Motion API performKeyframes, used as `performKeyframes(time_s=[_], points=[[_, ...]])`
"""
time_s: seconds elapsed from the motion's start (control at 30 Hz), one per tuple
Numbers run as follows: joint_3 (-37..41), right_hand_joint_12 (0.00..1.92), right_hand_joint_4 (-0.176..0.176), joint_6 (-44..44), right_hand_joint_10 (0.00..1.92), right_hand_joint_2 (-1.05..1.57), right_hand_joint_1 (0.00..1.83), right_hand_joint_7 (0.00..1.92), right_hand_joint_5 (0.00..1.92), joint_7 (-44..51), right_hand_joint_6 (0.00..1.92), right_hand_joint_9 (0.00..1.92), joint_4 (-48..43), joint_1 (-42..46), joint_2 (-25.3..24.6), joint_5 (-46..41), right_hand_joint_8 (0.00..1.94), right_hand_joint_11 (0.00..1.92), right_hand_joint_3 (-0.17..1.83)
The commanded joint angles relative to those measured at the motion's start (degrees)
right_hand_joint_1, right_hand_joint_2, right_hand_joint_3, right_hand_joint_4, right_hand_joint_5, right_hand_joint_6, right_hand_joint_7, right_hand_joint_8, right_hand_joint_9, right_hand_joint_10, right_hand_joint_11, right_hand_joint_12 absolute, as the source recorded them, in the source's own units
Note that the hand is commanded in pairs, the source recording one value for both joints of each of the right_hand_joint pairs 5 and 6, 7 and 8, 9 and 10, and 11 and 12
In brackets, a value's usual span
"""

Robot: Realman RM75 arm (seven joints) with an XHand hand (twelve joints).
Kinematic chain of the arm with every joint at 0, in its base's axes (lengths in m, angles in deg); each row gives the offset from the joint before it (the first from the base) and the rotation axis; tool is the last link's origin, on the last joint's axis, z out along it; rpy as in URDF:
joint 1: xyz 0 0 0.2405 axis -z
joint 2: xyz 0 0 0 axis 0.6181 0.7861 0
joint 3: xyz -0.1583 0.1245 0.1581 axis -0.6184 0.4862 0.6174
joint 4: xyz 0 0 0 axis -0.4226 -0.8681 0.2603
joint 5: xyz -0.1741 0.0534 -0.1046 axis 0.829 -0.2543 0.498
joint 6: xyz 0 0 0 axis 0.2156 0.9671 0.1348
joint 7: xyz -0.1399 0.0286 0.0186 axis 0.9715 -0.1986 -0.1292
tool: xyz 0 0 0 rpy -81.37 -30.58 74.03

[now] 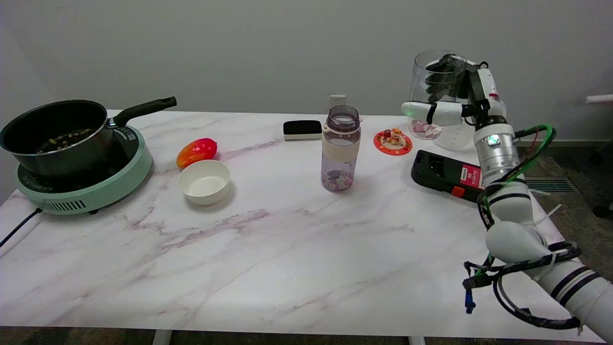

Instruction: Pour the contents of the measuring cup into the bottle.

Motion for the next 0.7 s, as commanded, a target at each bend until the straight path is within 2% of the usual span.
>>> performKeyframes(time_s=[0.03, 0.43, 0.7], points=[[8.59, 1.28, 0.000, -22.07, 1.44, 1.32, 1.35, 1.67, 1.79, 1.16, 1.79, 1.44, 0.85, -9.68, 2.64, 18.82, 1.67, 1.28, 0.39], [10.06, 1.25, 0.000, -27.43, 1.42, 1.25, 1.38, 1.64, 1.76, 1.16, 1.76, 1.42, -1.44, -11.47, 2.80, 38.62, 1.64, 1.25, 0.46], [9.24, 1.25, 0.000, -28.38, 1.41, 1.21, 1.40, 1.64, 1.77, 1.16, 1.77, 1.41, -1.50, -12.27, 2.88, 44.34, 1.64, 1.25, 0.51]])
